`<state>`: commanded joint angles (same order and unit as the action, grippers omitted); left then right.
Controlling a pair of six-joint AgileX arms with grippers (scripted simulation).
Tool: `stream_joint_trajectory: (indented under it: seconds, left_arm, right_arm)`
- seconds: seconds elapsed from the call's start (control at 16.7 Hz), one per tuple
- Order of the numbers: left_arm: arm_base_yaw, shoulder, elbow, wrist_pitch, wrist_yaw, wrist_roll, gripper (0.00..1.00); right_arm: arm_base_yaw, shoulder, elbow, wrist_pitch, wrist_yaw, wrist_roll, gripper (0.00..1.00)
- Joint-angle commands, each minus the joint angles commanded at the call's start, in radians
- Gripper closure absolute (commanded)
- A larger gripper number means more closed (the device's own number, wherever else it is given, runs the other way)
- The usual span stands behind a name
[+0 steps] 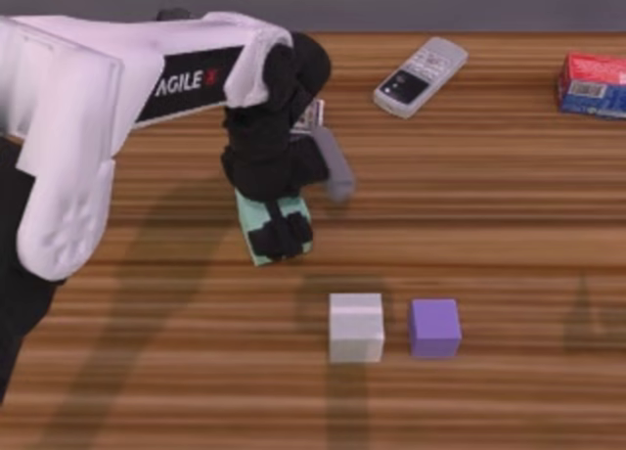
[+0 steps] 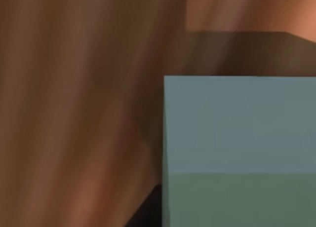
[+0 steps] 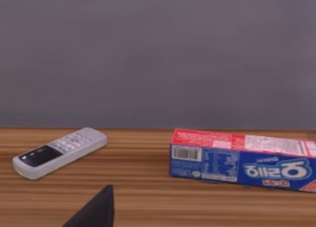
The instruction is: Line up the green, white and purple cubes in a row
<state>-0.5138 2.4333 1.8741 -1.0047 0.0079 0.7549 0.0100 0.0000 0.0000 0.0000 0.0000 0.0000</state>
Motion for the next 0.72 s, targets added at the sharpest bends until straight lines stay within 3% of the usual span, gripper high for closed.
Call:
stream_joint_trajectory:
  seconds: [0.36,0.72]
  left_arm:
    - [0.018,-0.059,0.127,-0.193,0.0,-0.004,1.0]
    - [0.014,-0.067,0.135,-0.206,0.0,-0.001,1.0]
  right_arm:
    - [0.0,0.0,0.0,0.0,0.0,0.0,0.0]
    - [0.0,0.0,0.0,0.0,0.0,0.0,0.0]
